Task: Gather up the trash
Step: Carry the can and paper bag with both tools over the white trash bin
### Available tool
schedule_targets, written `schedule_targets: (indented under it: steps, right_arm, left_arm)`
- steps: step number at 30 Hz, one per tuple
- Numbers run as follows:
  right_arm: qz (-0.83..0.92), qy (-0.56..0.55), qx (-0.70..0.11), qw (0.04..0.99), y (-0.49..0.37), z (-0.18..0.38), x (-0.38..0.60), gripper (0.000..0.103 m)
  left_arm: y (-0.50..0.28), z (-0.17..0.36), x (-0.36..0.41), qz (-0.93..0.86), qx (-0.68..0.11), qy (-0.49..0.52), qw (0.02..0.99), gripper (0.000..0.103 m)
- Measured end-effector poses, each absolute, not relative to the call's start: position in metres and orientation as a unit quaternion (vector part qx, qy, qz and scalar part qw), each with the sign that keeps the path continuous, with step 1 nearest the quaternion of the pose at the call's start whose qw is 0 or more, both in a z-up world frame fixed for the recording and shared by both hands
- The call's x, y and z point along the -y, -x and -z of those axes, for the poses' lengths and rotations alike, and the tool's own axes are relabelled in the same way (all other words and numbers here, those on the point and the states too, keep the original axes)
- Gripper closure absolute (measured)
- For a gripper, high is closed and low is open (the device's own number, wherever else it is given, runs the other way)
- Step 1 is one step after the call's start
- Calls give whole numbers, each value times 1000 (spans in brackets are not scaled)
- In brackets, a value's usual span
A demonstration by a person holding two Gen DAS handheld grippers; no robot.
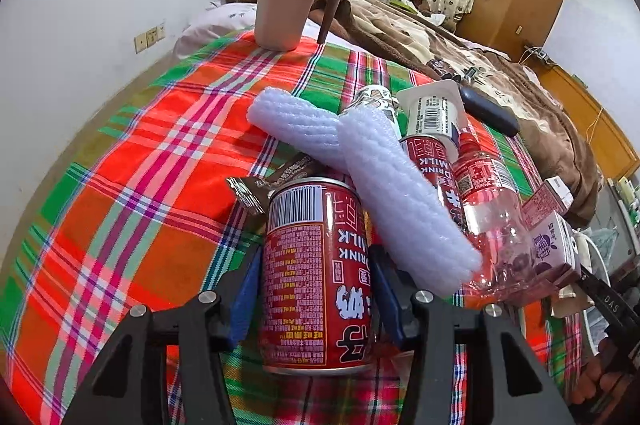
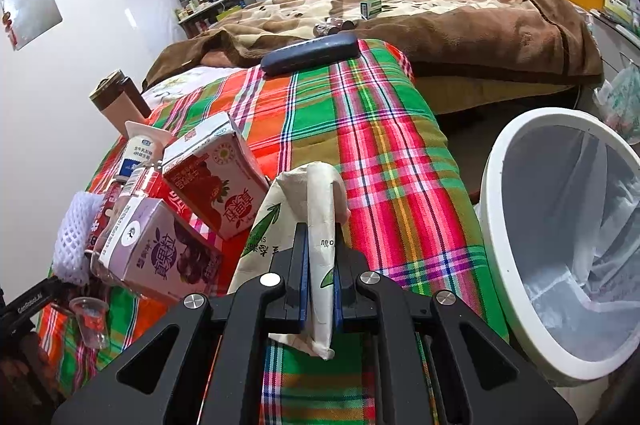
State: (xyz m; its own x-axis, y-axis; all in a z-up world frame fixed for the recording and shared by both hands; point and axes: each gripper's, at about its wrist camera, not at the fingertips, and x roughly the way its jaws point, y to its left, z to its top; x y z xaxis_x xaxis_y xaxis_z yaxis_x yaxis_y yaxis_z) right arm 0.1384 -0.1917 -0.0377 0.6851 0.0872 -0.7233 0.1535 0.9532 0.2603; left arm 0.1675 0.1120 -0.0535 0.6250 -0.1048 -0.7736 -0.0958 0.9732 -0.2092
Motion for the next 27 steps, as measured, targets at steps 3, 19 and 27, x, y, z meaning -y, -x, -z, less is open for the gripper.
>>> schedule_targets:
  steps: [3,19,27]
  right_arm:
    - [12,-152,-393,907,-136,36,191,94]
    - [-4,-160,-356,921,-108,5,207,94]
    - [15,-164,-337,927,-87,-13,238,94]
  left_arm:
    - [-161,50,-115,1,-428,120,896,51]
    - [-115,-15,-74,57,-356,107,926,51]
    - [-115,-31,-2,138,-353,82,922,51]
